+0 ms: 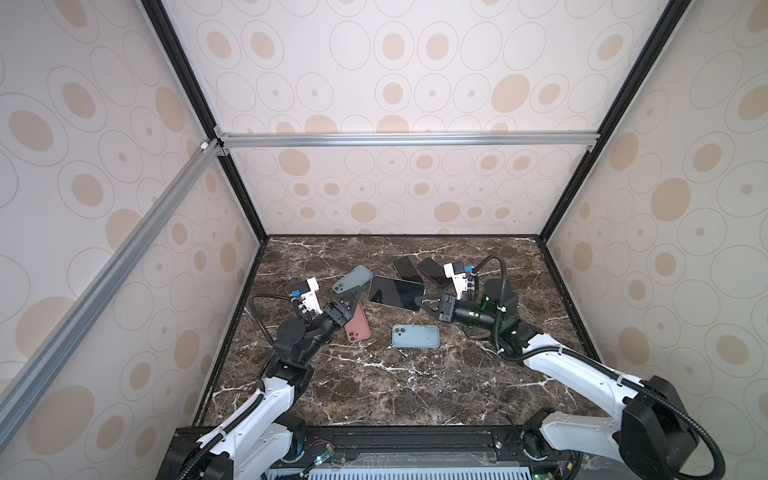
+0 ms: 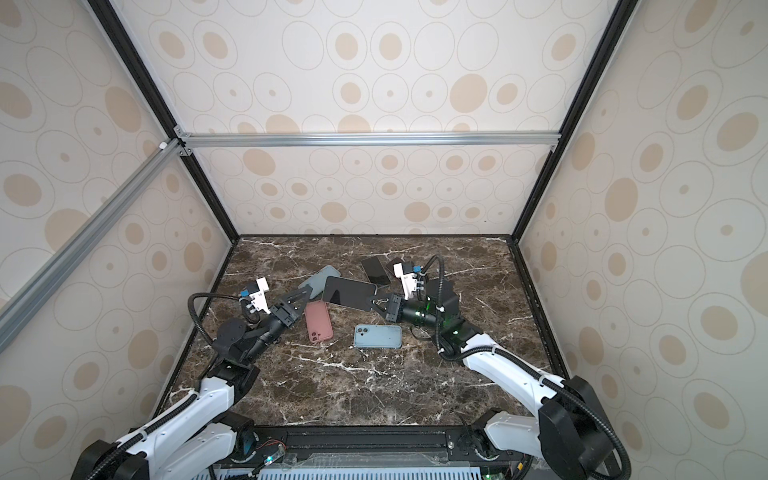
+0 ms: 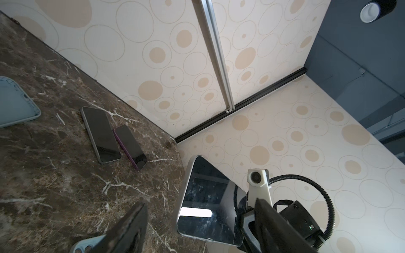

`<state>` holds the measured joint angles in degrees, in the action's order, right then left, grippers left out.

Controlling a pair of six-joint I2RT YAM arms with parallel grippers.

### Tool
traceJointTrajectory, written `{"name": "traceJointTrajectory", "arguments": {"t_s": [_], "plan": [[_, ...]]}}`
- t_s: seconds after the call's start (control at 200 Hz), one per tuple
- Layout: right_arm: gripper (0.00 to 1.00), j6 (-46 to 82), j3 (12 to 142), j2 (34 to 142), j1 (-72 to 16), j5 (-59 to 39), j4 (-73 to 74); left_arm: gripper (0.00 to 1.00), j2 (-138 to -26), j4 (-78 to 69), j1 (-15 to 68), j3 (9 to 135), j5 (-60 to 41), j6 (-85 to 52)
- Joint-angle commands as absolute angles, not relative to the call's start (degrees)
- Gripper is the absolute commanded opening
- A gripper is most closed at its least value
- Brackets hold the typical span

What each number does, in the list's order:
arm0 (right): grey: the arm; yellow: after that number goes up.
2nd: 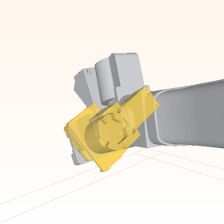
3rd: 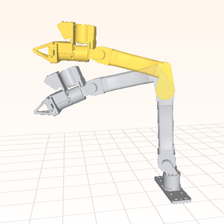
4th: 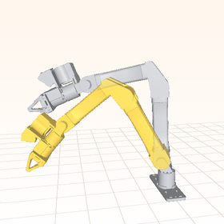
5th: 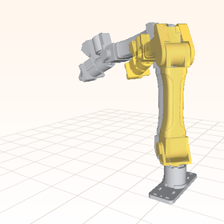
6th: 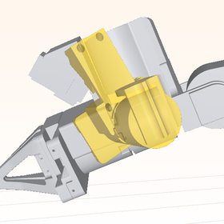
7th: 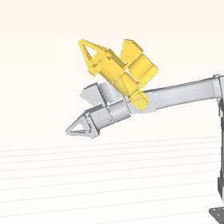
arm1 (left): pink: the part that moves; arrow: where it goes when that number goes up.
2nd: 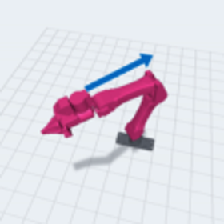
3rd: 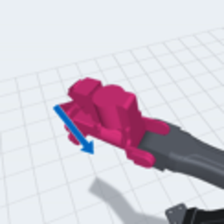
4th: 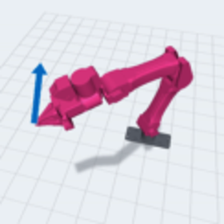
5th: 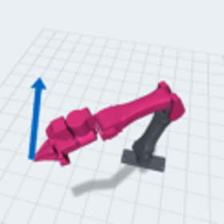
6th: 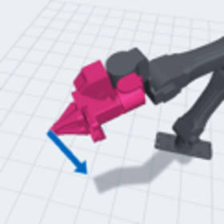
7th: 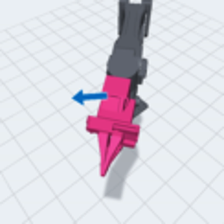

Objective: Put the phone into the phone case

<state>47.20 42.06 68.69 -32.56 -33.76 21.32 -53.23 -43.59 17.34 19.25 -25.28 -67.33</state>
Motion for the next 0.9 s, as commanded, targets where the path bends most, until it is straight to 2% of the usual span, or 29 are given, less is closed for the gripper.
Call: {"name": "traceJointTrajectory", "arguments": {"t_s": [0.0,0.35,0.54,0.895], "plan": [[0.00,41.97,45.37,66.22,-31.51,-31.06,12.23,0.78,-54.69,-33.14,17.15,24.17,-28.73,-61.04],[0.00,36.21,45.13,60.43,-28.53,-26.31,-5.86,0.78,-61.53,-16.70,18.66,31.83,-33.13,-47.98],[0.00,33.87,47.06,59.12,-26.33,-27.70,-13.69,0.78,-67.70,-4.82,20.68,38.55,-34.95,-38.39],[0.00,30.97,48.44,61.59,-22.13,-30.78,-25.11,0.72,-76.39,-2.43,24.61,41.13,-34.04,-35.14]]}}
